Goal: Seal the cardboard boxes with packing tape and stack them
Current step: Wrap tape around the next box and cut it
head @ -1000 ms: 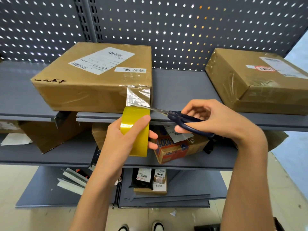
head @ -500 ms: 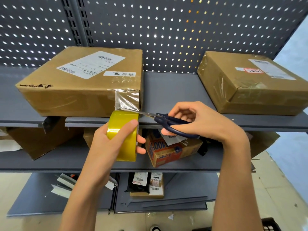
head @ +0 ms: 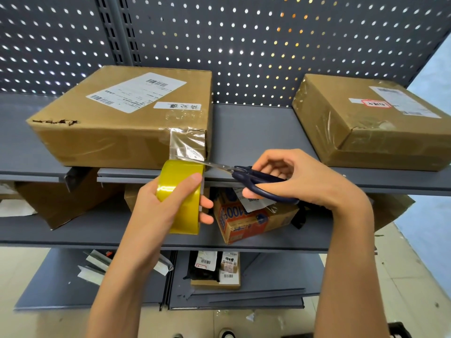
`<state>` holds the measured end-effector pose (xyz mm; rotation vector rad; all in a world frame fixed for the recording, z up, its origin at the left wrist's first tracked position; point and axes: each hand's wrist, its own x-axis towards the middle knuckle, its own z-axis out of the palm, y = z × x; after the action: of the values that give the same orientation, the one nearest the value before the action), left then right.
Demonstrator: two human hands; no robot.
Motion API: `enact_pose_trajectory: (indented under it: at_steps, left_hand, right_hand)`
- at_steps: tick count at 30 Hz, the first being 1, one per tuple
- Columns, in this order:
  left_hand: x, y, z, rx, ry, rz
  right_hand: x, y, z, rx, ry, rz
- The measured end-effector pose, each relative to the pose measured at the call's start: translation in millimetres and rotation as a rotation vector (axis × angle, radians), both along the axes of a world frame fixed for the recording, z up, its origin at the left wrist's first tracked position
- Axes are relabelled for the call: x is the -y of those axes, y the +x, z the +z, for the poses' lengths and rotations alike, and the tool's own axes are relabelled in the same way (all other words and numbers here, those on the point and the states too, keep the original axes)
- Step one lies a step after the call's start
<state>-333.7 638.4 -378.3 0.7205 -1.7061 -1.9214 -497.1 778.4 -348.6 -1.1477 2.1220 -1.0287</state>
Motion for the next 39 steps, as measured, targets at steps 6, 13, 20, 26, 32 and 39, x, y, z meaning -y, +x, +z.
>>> enact_pose_trajectory:
  at_steps: [6,13,20,26,32,39]
  left_hand:
    - [0,0,0,-0.004,0.006,-0.004]
    - [1,0,-1,-0.005,0.006,-0.001]
    - [1,1,-2,-0.006,0.007,0.011]
    - [3,1,-5,0.000,0.002,0.013]
    - [1,2,-5,-0.013,0.015,0.020]
    - [1,2,-7,-0.002,0.002,0.046]
  right_hand:
    - [5,-3,-2,0.003,-0.002,0.004]
    - [10,-6,-4,-0.018,-0.029,0.022]
    - [9,-8,-3,-0.047,-0.046,0.025]
    - [11,-9,-4,-0.089,-0.059,0.000]
    - [11,-7,-6,-0.115,-0.054,-0.022]
    - [10,-5,-10,-0.102,-0.038,-0.028]
